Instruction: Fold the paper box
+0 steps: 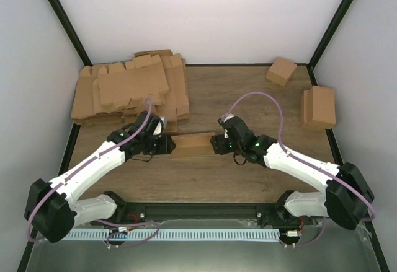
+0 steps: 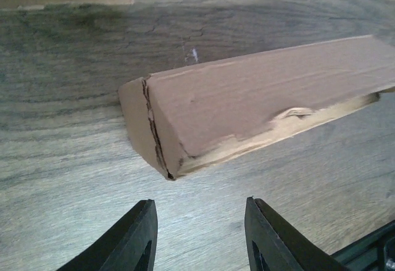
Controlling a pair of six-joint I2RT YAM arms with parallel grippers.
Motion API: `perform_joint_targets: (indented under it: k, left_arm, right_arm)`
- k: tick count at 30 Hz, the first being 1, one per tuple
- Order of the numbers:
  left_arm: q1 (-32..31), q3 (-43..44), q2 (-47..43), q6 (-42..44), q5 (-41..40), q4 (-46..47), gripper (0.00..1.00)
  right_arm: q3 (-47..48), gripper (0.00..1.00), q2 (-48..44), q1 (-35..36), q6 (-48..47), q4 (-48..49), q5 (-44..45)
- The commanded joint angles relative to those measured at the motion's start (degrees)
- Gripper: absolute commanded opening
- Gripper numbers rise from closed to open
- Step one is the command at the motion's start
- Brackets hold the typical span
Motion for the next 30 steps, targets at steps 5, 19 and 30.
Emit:
perform_joint_targets:
  k: [5, 19, 30]
  left_arm:
    - [1.4, 5.6, -2.1, 0.6, 2.3, -3.0, 0.48]
    - [15.7, -7.3, -3.5, -10.1, 26.4, 14.5, 0.69]
    - [16.2, -14.9, -6.2, -20.6, 28.3, 25.4, 0.85]
  right_arm:
    - [5.9, 0.77, -5.6, -5.5, -1.2, -4.1, -13.7]
    - [9.1, 0.74, 4.3, -18.1, 9.6, -4.4, -34.8]
    - [1.5, 0.91, 2.8, -18.7, 25.9, 2.9, -38.4]
